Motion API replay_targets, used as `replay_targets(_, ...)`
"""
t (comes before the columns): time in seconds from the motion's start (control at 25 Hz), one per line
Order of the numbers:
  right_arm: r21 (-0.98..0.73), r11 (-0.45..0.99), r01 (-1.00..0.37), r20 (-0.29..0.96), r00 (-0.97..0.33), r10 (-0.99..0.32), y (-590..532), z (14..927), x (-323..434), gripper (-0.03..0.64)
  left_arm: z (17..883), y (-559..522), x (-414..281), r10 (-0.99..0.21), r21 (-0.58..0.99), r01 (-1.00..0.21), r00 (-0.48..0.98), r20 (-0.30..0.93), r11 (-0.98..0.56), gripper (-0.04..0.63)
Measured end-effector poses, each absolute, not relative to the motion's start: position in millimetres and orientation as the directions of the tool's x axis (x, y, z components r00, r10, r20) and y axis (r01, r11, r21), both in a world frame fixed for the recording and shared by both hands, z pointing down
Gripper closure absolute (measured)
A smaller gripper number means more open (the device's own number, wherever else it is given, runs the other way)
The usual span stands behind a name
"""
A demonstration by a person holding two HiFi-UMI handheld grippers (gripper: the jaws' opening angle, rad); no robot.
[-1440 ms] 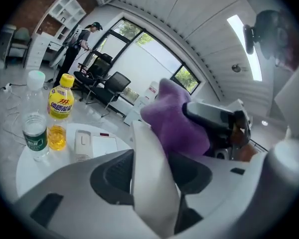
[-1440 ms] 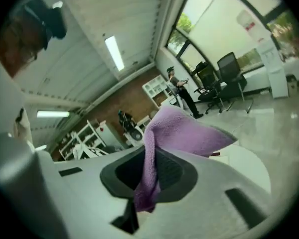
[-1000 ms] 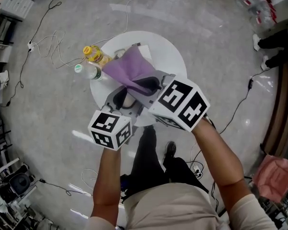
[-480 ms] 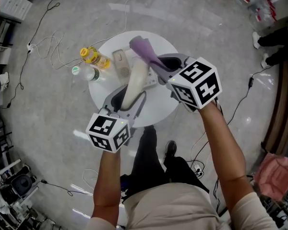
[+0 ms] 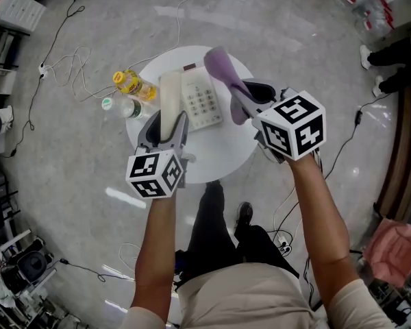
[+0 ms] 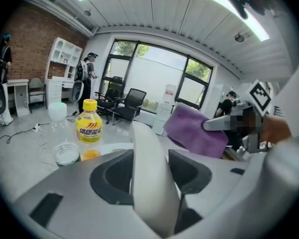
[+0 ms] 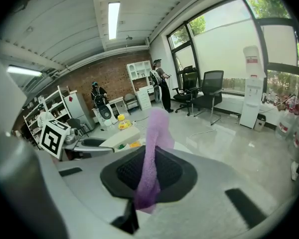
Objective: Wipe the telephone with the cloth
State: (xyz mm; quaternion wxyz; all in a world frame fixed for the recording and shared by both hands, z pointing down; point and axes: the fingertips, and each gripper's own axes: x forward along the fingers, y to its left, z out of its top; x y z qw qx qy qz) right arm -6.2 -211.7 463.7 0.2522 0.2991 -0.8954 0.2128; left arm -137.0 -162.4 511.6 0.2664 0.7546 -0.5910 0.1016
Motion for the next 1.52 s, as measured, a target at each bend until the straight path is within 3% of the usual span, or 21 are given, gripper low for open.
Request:
replay_targets(0.64,-0.227,0.589,-0.776,0.671,-0.563,-0.482,-204.2,548.5,42.3,0.584,607.0,-194.3,-164.9,-0.851,0.201,-0.979,0.075,0.519,0.036,0.387)
replay_targets(1.52,-0.248,0.562,-0.789,0.751,-0.524,-0.403,-178.0,639.3,24.4,0.582,649.0,-199.2,-159.0,-0.847,0.134,-0.990,0.038,0.530,0.039,0.385)
